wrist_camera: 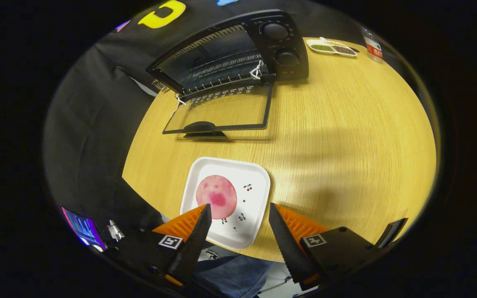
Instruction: Open the toaster oven, put the food inside, and close the toaster oven door.
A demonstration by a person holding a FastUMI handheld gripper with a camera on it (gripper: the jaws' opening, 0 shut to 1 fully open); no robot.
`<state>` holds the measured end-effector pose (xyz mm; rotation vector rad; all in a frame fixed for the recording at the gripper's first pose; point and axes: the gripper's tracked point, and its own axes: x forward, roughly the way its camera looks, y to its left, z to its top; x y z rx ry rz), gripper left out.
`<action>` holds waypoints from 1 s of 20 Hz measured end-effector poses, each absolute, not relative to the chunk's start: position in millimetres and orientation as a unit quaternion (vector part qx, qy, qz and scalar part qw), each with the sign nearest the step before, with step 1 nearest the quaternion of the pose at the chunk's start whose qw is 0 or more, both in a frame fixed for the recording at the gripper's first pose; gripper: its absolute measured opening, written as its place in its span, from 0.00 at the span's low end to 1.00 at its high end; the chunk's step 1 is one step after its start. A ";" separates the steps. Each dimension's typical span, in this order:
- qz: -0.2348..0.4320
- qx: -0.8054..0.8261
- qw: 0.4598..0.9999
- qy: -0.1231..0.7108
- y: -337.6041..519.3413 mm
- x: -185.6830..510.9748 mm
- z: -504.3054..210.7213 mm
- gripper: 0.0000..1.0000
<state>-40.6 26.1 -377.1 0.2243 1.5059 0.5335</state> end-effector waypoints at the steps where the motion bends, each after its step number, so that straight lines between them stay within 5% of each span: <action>1: 0.233 0.098 0.684 0.684 23.0 -43.6 -382.5 0.89; 5: 0.234 0.098 0.659 0.708 21.7 -54.0 -393.1 0.79; 14: 0.221 0.106 0.640 0.728 19.5 -54.4 -403.3 0.30; 17: 0.189 0.129 0.643 0.731 12.3 -49.6 -405.7 0.05; 20: 0.200 0.126 0.641 0.730 17.5 -53.4 -407.3 0.02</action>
